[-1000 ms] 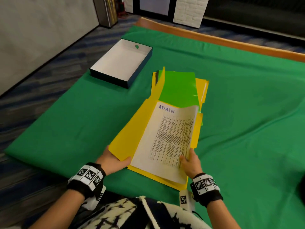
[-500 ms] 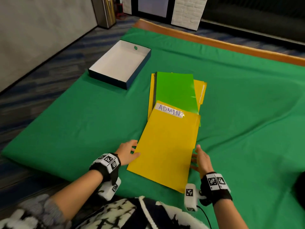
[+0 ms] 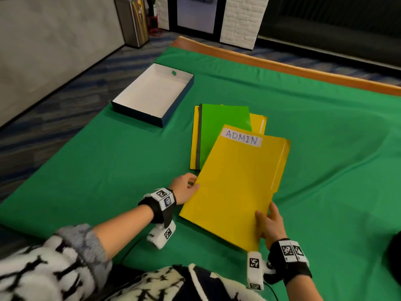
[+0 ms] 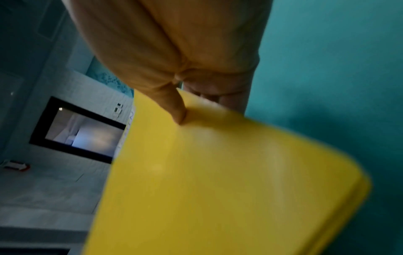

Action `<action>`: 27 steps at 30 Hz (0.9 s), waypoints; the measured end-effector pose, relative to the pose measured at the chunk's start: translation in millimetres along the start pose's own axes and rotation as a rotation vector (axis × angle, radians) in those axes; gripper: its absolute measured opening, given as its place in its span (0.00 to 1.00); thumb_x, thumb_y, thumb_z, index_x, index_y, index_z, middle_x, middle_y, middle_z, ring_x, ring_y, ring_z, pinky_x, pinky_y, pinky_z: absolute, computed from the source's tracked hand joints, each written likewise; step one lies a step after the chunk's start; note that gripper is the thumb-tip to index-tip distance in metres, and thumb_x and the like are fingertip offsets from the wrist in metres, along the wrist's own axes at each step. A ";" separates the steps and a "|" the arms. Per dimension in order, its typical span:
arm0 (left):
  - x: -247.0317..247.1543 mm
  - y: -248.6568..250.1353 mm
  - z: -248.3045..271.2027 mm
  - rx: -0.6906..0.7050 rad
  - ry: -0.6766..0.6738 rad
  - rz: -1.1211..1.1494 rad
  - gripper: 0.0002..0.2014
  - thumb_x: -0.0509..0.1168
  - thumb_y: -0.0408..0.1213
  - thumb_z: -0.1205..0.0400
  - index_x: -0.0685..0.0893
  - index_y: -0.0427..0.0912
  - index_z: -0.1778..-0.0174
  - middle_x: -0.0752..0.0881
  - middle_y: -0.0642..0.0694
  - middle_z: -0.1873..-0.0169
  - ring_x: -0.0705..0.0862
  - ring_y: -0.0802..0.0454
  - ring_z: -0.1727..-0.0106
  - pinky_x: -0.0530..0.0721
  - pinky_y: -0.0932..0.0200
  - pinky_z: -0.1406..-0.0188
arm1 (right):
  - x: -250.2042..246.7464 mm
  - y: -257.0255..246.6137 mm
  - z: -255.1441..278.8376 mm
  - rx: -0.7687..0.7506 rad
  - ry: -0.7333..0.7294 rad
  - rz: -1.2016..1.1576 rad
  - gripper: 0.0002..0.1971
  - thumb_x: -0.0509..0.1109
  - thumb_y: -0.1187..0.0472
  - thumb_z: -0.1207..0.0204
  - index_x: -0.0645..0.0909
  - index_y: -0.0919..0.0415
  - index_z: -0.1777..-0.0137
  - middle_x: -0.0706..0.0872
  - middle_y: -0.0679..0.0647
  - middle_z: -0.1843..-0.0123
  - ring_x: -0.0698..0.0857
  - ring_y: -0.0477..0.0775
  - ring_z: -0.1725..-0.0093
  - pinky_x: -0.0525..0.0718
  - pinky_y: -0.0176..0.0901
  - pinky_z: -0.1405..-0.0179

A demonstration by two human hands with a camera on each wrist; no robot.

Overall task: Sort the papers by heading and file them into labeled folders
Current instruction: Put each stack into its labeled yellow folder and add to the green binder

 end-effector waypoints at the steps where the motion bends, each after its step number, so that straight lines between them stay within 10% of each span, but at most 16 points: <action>1: -4.2 7.1 -11.7 -0.012 0.010 -0.028 0.21 0.62 0.44 0.17 0.73 0.39 0.30 0.80 0.44 0.34 0.80 0.46 0.36 0.79 0.54 0.37 | -7.6 -3.8 -7.7 -0.017 0.049 0.018 0.29 0.61 0.70 0.18 0.58 0.55 0.19 0.77 0.62 0.30 0.82 0.63 0.43 0.80 0.64 0.41; 12: -22.2 40.7 -120.1 -0.315 0.181 -0.122 0.46 0.75 0.55 0.31 0.61 0.32 0.25 0.69 0.35 0.28 0.68 0.37 0.26 0.72 0.46 0.30 | -56.3 -12.4 -74.2 0.042 0.269 0.404 0.23 0.67 0.71 0.24 0.72 0.72 0.29 0.80 0.70 0.34 0.80 0.68 0.38 0.76 0.57 0.36; 27: -14.8 56.3 -161.6 -0.594 0.126 -0.116 0.58 0.82 0.57 0.46 0.60 0.36 0.26 0.66 0.33 0.26 0.67 0.35 0.26 0.69 0.41 0.29 | -58.0 0.4 -94.2 0.093 0.280 0.463 0.24 0.74 0.56 0.28 0.74 0.64 0.34 0.82 0.64 0.36 0.83 0.64 0.43 0.80 0.57 0.39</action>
Point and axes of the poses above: each hand's wrist, its own z-axis away from the middle knuckle, its own x-axis out of the palm, y = z × x, the point moved 3 cm from there along -z, towards the middle knuckle
